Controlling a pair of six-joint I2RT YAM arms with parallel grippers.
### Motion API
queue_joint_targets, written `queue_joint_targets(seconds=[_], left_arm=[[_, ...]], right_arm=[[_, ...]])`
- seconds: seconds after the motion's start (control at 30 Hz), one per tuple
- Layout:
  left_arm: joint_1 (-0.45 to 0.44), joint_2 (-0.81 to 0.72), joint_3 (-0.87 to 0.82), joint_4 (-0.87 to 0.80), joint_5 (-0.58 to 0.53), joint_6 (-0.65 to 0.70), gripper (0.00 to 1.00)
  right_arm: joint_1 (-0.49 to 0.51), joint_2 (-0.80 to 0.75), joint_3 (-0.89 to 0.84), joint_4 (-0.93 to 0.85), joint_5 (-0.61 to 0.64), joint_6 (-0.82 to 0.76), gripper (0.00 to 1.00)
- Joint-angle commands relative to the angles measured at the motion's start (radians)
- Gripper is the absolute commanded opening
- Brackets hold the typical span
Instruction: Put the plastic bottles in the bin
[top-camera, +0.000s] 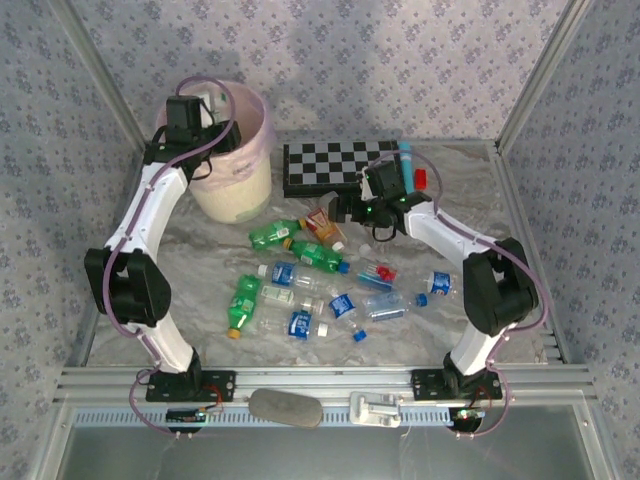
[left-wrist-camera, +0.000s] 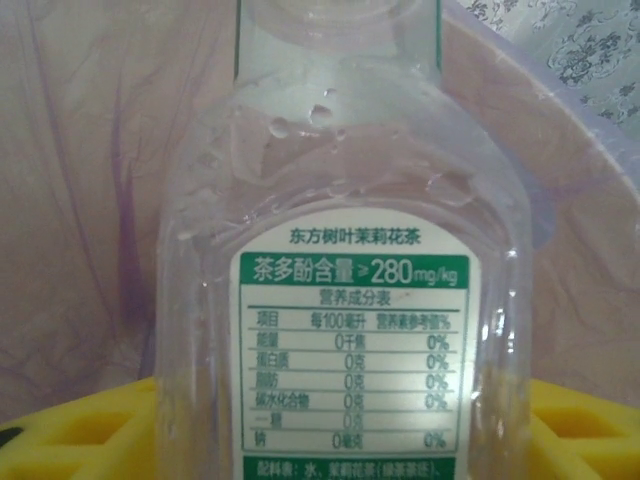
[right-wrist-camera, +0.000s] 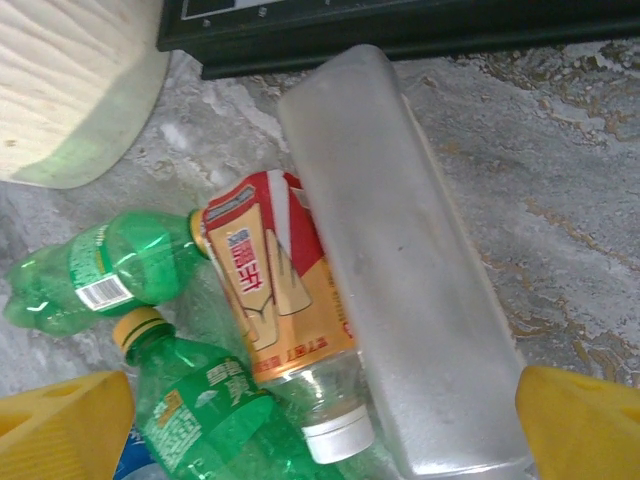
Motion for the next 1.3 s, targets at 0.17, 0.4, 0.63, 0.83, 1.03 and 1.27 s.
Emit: queue_joint_targets(seconds=[0.17,0.4,0.63,0.83,1.03,1.27], left_arm=[[0.001,-0.030,0.029,0.018,-0.008,-0.004,0.87],[-0.027,-0.141,-0.046,0.079,-0.006,-0.005,0.95],[-0.119,-0.308,-0.236,0.228,0.059,-0.009,1.00],[-0.226,-0.447,-0.492,0.413,0.080,-0.062,1.00],[-0.288,-0.514,-0.692,0.519,0.112,-0.133,1.00],[-0.308,-0.520,-0.751,0.502,0.106,-0.133,1.00]], right_arm=[[-0.008,0.045,0.078,-0.071,0.005,-0.097,1.00],[-0.007,0.075,0.147,-0.158,0.026,-0.229,0.98],[0.009,0.115,0.218,-0.270,0.077,-0.382,0.96],[0.016,0.153,0.246,-0.335,0.121,-0.467,0.95],[0.018,0.182,0.260,-0.329,0.109,-0.513,0.94],[0.014,0.236,0.293,-0.327,0.113,-0.544,0.89]])
